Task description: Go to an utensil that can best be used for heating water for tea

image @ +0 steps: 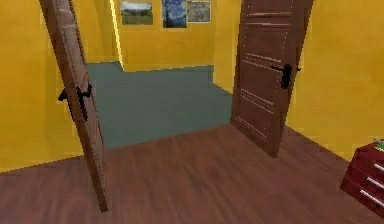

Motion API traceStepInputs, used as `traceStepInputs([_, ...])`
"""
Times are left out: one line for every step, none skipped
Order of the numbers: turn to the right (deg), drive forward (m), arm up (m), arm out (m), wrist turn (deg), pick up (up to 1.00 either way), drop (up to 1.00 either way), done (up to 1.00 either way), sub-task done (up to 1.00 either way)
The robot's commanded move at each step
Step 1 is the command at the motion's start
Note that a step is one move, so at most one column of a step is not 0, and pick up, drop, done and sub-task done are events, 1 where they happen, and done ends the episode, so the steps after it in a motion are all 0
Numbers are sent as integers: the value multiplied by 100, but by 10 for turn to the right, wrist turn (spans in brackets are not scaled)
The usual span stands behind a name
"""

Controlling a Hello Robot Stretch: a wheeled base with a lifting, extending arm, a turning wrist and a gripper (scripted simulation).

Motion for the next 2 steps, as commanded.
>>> traceStepInputs([0,100,0,0,0,0,0,0,0])
traceStepInputs([90,0,0,0,0,0,0,0,0])
